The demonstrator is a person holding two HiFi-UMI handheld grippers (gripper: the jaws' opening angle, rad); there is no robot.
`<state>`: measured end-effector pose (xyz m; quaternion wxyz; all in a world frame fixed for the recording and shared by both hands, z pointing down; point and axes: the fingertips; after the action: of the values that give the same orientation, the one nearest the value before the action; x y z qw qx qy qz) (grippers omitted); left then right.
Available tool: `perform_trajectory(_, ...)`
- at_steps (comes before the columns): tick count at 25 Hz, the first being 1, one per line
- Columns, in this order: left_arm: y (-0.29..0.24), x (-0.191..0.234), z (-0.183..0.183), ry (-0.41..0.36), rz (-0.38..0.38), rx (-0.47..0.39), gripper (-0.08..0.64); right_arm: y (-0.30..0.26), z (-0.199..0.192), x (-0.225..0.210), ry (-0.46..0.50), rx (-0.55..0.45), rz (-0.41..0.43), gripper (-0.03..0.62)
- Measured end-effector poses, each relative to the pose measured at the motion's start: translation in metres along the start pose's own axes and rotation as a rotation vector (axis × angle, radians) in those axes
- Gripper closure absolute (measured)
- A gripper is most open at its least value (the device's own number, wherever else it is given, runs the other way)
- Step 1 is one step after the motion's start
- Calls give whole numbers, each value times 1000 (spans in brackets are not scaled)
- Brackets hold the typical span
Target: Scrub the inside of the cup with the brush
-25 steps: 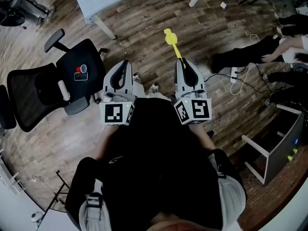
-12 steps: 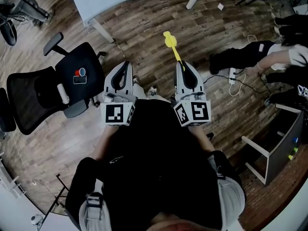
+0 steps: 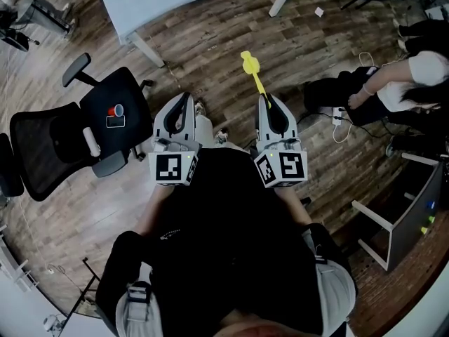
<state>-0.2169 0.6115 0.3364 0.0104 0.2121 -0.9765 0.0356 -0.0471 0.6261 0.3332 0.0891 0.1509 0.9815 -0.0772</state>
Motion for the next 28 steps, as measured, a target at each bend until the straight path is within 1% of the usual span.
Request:
perform_trajectory(5,-16,10,-1,3,4,-1,546,-17,4,-4,9,-2,5,552)
perform_trajectory(9,-42,21,-4,18,-6,3,546,-40,3,-12,14,13,-9,552)
perform_trajectory(13,-75,29,1,16,-21,2,546,-66,11,-23,11,19,-23,552)
perform_trajectory(17,-110,42,2,43,-28,0,546,-98,18,-33,4,26,-40,552)
perform_trajectory(21,-147,55,3,48,-46,8,546,-132,29,-42,19,27,-49,552)
perform_trajectory(28,-217,87,19,44,-71,-31,546,-199,46,-62,28,29,-89,552)
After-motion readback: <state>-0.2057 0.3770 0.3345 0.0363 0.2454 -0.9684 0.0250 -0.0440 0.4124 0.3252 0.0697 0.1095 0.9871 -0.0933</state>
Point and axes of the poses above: the fingertips, and each gripper's own axes: y backward along the fingers, x to its left, z out of its top, and after that the axes turned 2 degrees about z, right-handed
